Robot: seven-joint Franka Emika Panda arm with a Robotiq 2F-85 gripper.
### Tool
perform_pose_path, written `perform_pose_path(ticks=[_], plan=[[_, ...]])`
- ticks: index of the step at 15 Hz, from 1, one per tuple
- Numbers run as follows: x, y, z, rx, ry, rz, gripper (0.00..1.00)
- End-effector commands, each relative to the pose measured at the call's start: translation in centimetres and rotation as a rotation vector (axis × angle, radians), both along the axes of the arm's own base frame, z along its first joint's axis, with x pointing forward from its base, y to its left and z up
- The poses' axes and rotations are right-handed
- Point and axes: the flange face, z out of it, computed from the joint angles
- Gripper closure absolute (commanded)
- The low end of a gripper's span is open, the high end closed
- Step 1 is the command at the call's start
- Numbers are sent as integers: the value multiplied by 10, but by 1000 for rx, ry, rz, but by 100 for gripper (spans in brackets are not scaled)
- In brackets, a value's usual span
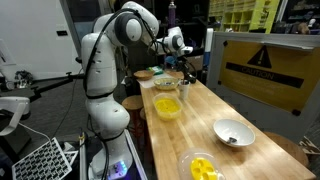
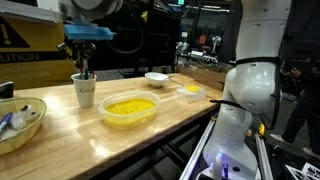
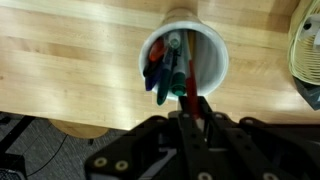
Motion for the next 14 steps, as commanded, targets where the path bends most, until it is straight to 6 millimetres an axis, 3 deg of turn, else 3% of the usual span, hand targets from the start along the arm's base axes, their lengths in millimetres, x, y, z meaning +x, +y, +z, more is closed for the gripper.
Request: perform_pose_path(ticks=[1,6,14], plan=[[-25,-3,13,-9,-37,-2,97],[-44,-2,35,-6,-63,10,97],[-64,5,100,41,-161,27,97]])
